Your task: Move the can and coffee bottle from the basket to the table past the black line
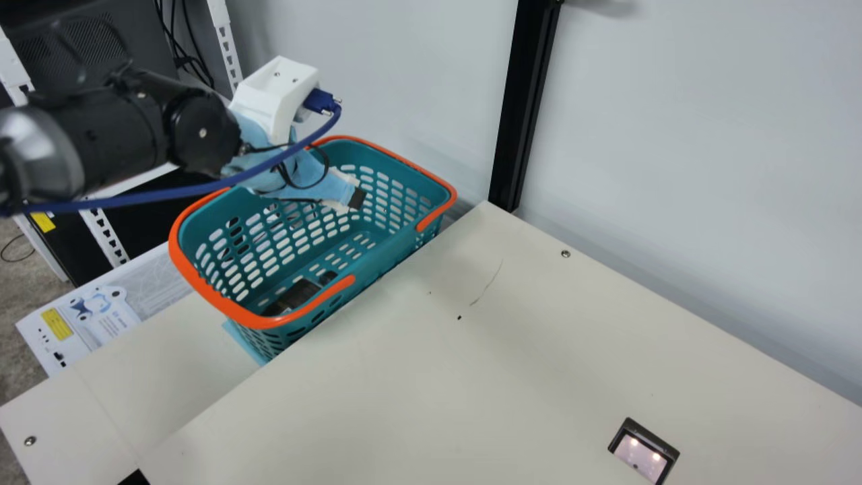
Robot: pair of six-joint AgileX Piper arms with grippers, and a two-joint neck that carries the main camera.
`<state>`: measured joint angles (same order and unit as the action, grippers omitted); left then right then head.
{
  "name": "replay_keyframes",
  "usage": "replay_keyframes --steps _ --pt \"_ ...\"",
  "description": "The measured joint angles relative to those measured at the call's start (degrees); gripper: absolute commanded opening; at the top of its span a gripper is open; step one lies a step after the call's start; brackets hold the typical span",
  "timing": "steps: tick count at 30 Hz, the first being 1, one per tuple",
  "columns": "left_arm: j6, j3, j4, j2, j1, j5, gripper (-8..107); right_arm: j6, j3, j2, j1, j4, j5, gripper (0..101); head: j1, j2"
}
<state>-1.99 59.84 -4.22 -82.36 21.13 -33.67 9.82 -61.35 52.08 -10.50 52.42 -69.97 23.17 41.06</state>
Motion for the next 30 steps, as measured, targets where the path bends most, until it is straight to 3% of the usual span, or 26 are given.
replay_keyframes --steps 14,30 --pt "-7.2 12.4 2.4 -12.5 6.0 -5.9 90 0.0 0.0 0.0 0.0 0.0 0.0 101 -0.3 0.0" --pt "-26.6 22.0 11.8 -24.0 13.7 -12.6 90 0.0 0.0 0.0 0.0 0.0 0.0 101 0.0 -0.3"
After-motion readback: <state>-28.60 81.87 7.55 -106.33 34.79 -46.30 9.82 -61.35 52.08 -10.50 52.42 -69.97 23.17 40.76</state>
